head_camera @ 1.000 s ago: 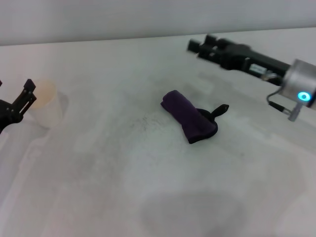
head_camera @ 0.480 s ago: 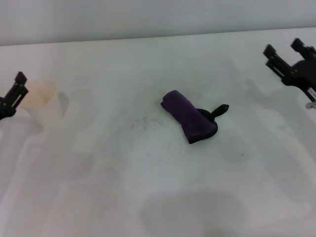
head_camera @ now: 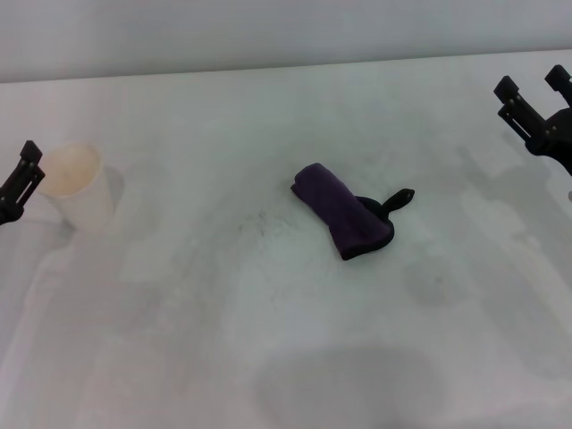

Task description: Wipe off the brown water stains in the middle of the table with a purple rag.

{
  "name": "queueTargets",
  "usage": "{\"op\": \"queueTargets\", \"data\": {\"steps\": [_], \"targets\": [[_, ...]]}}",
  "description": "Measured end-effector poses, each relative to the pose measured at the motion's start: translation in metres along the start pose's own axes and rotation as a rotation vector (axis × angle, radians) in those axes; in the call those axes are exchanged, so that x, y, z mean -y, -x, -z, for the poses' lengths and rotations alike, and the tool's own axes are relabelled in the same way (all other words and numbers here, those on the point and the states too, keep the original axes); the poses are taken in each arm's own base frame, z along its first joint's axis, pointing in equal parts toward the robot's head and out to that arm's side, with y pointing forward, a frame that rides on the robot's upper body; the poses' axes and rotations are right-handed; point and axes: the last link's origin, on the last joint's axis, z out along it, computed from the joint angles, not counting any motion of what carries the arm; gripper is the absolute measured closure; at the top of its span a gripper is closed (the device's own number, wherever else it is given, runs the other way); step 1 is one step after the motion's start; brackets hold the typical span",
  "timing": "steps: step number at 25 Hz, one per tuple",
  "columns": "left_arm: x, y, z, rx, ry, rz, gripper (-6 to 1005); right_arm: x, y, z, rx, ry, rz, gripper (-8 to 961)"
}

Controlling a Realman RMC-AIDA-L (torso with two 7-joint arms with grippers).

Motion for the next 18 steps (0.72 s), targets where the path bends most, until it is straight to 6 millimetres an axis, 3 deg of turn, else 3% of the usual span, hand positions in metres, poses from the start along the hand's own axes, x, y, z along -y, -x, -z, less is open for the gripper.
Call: {"op": "queueTargets", "data": {"steps": [18], "targets": [[-0.002, -0.003, -0.015, 0.012, 0.006, 0.0, 119, -0.009, -0.006, 0.015, 0.001, 0.018, -0.037, 81]]}}
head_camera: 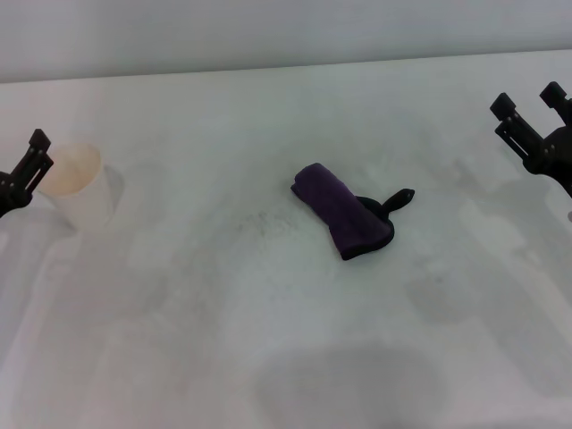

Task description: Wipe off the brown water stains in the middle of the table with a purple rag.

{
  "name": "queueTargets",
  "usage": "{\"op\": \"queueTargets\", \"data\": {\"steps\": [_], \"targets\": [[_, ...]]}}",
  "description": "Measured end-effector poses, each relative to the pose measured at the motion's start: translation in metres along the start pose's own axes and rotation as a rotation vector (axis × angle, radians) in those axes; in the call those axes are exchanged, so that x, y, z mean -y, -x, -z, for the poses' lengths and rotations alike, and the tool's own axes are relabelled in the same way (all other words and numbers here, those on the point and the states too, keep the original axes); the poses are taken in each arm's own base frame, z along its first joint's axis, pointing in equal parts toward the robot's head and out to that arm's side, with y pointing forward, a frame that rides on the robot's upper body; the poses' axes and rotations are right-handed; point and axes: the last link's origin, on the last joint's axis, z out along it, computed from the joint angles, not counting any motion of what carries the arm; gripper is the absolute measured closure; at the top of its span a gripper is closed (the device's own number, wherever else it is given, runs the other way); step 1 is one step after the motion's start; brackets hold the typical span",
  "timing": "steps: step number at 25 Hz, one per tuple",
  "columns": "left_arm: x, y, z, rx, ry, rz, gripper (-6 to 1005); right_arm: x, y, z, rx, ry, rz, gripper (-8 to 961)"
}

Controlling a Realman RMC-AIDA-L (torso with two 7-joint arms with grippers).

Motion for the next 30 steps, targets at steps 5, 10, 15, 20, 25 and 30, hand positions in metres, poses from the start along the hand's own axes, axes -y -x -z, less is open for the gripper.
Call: {"op": "queueTargets", "data": {"steps": [5, 10, 15, 20, 25, 30], "targets": [[0.0, 0.001, -0.002, 0.011, -0.003, -0.002, 119, 0.001, -0.001, 0.0, -0.007, -0.005, 0.0, 81], [0.002, 0.001, -0.003, 0.012, -0.017, 0.002, 119, 0.005, -0.006, 0.0, -0.039, -0.035, 0.019, 82], [0.006, 0.0, -0.003, 0.003, -0.041, 0.012, 119, 0.015, -0.014, -0.005, -0.107, -0.093, 0.104, 82], [0.006, -0.001, -0.003, 0.002, -0.048, 0.017, 120, 0.022, -0.017, -0.009, -0.142, -0.136, 0.156, 82], [0.006, -0.001, -0.004, 0.001, -0.048, 0.018, 120, 0.024, -0.011, -0.016, -0.125, -0.127, 0.175, 83], [0.006, -0.002, -0.005, -0.006, -0.047, 0.017, 120, 0.023, -0.009, -0.022, -0.117, -0.116, 0.181, 83]]}}
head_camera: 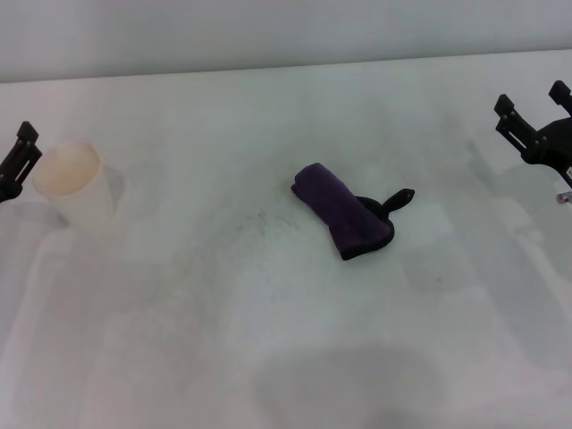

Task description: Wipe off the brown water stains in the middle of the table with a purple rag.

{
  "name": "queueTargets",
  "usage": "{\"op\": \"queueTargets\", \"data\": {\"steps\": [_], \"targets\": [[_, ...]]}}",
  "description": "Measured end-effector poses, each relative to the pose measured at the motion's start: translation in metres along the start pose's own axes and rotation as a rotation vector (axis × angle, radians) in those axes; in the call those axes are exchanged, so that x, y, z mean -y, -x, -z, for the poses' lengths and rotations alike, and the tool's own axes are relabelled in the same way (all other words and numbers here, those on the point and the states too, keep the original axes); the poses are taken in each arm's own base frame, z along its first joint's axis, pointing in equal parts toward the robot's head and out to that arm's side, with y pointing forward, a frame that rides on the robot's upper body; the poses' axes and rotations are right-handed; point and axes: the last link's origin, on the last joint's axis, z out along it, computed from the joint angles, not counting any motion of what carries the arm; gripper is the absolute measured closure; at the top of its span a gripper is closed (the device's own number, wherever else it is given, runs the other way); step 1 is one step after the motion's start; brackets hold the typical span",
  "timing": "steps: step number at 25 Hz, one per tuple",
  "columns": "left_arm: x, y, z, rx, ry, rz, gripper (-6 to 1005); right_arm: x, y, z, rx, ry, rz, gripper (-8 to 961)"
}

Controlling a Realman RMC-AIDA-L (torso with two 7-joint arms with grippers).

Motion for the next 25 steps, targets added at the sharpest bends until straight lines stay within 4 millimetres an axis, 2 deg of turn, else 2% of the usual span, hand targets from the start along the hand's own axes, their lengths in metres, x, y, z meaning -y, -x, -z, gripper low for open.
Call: {"op": "queueTargets", "data": {"steps": [25], "targets": [[-0.002, -0.003, -0.011, 0.0, -0.013, 0.049, 116, 0.004, -0.004, 0.0, -0.034, -0.011, -0.034, 83]]}}
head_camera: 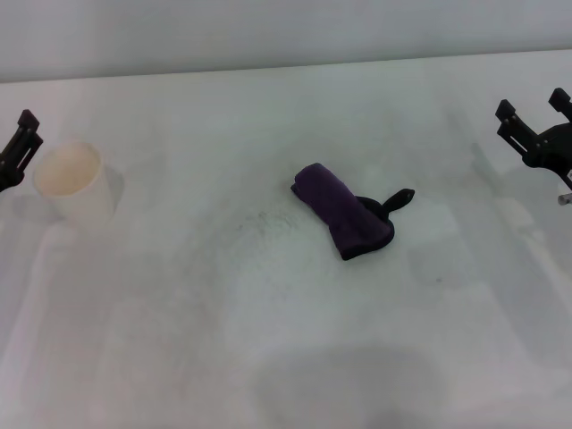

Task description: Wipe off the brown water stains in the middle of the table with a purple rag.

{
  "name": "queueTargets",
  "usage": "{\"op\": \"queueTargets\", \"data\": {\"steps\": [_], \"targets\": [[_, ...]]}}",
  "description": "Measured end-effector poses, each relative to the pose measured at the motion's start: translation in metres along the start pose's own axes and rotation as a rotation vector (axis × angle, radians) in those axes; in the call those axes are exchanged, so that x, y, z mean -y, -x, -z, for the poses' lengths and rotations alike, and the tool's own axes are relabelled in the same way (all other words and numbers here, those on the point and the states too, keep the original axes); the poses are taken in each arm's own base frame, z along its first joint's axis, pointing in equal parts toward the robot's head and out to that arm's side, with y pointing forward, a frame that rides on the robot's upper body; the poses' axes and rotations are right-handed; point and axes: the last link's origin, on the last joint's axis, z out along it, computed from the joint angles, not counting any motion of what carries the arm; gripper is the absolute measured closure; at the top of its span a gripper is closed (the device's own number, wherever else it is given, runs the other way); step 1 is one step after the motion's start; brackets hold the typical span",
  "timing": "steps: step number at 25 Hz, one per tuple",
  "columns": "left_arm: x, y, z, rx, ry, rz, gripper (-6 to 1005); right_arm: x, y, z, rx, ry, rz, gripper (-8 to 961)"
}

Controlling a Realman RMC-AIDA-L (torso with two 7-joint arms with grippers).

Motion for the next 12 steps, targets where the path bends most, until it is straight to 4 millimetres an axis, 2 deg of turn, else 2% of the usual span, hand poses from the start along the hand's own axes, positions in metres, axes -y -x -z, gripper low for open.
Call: {"op": "queueTargets", "data": {"steps": [12], "targets": [[0.0016, 0.0031, 0.002, 0.016, -0.009, 0.023, 117, -0.002, 0.0013, -0.003, 0.002, 0.012, 0.008, 83]]}}
